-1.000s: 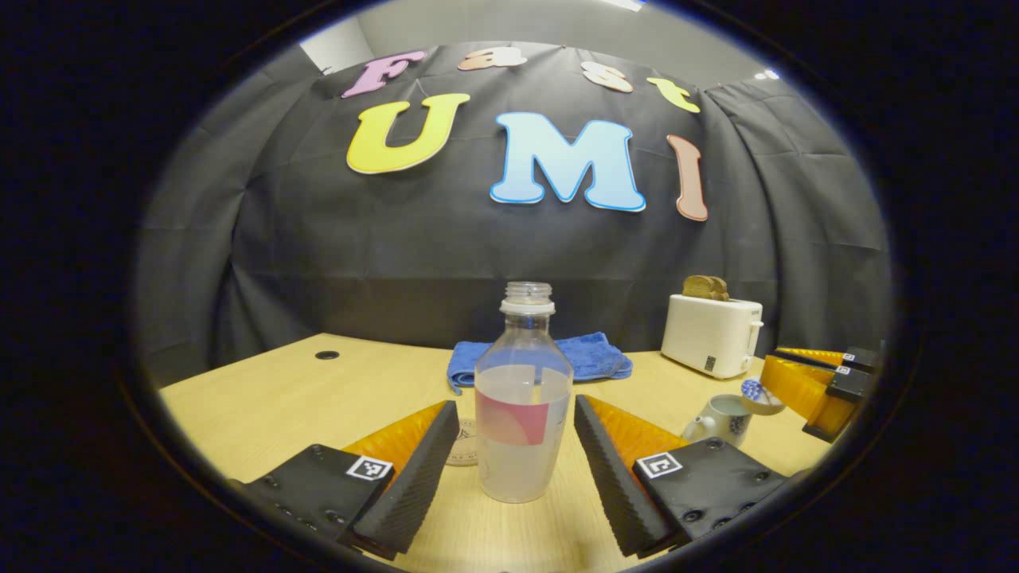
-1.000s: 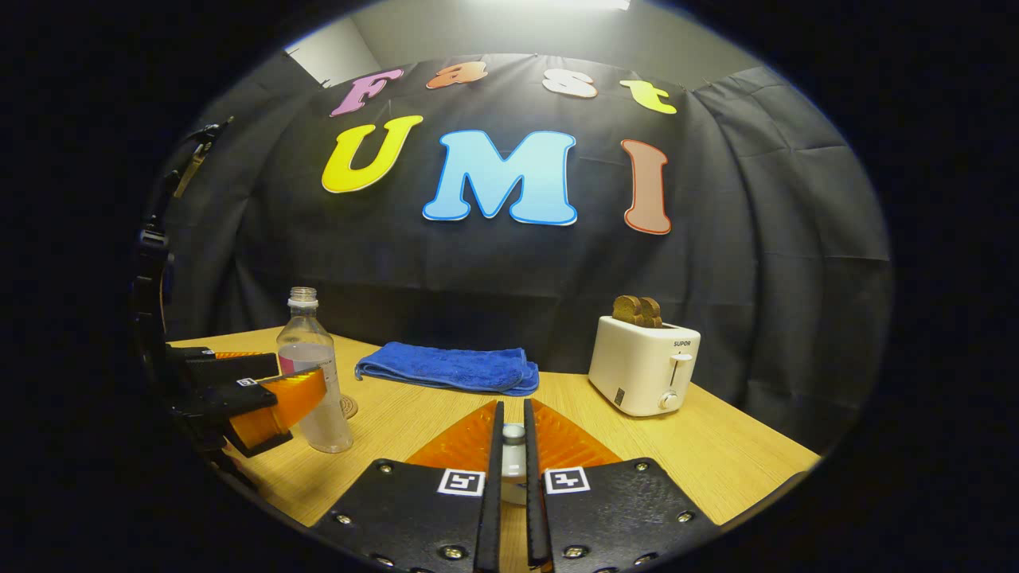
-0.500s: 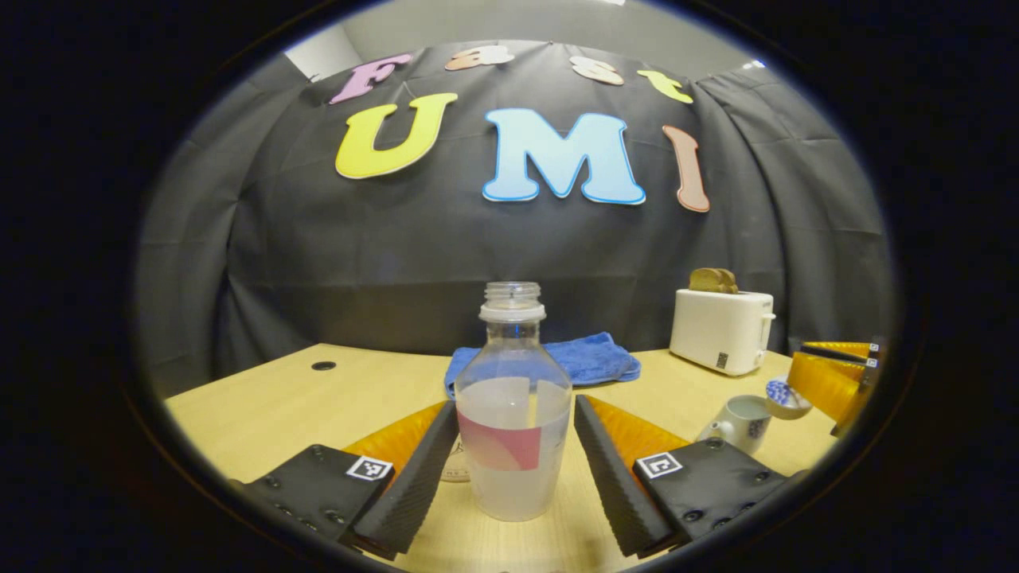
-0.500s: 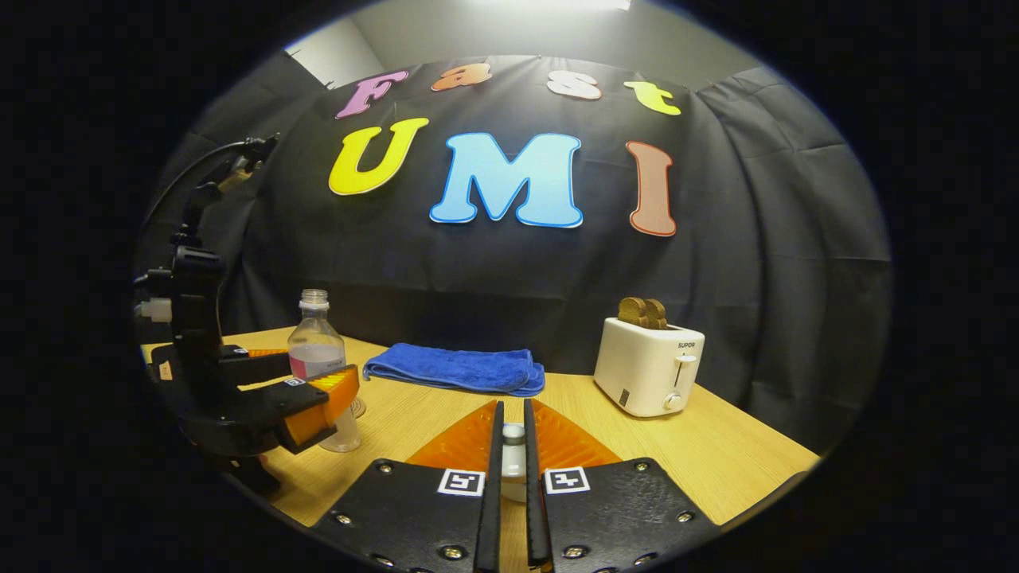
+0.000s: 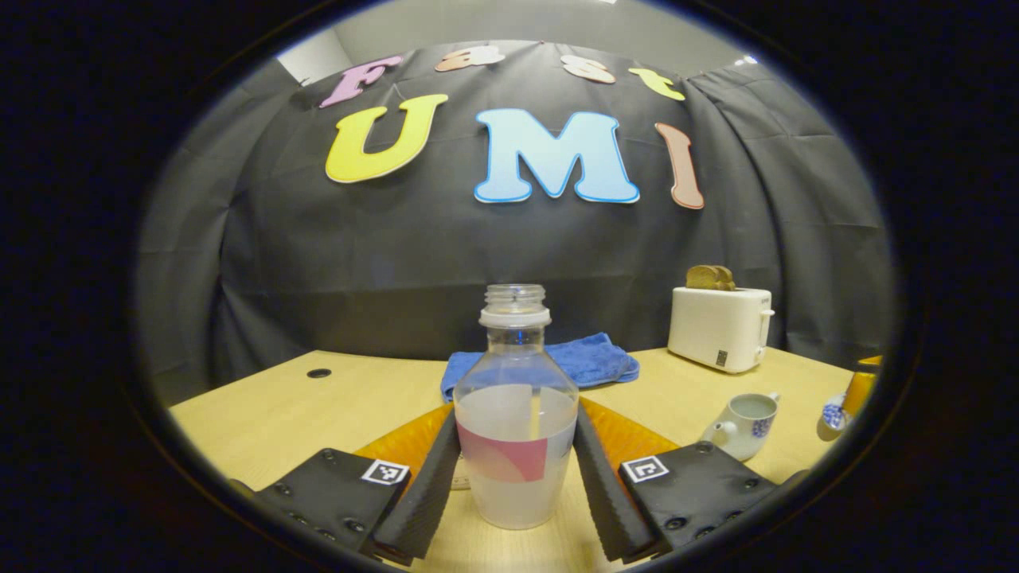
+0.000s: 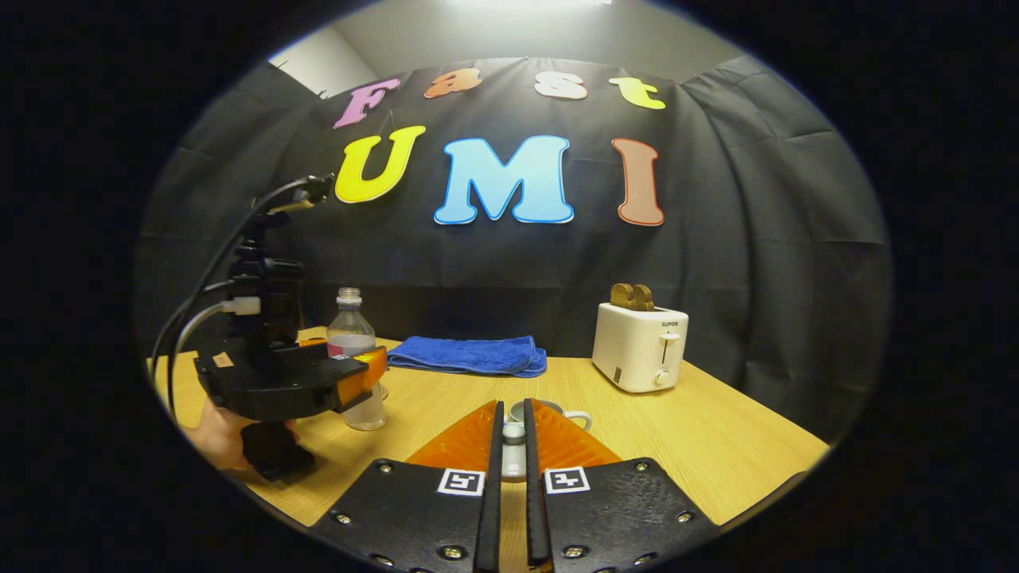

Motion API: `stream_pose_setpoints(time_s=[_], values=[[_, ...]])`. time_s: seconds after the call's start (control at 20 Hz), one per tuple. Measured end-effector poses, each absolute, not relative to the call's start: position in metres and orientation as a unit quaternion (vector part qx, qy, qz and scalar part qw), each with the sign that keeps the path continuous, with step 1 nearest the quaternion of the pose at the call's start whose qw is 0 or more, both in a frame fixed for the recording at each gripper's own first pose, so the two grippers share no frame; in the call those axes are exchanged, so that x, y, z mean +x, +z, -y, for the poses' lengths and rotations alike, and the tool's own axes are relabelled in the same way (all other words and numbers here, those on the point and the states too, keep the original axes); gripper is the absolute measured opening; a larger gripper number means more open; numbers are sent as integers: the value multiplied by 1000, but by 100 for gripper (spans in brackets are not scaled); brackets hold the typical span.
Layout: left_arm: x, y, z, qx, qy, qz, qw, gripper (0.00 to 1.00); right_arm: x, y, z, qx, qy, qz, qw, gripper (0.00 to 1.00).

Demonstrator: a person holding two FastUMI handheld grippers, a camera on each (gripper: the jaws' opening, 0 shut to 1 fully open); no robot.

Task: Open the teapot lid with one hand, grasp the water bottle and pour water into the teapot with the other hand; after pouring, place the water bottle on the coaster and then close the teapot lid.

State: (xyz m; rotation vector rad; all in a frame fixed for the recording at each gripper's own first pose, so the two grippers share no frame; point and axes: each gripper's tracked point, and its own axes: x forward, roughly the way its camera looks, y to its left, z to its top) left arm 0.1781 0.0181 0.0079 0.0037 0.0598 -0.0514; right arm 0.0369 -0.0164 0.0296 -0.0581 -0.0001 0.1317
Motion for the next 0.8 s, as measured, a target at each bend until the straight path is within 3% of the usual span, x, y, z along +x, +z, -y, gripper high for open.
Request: stream_pose_setpoints(time_s=[0.45,0.8], values=[[184,12,20,159,-61,-41,985,87,-26,17,23,-28,66,-13,997,13],[191,6,43,313,-63,-48,946,88,-40,0,26,-26,70,-32,997,13]])
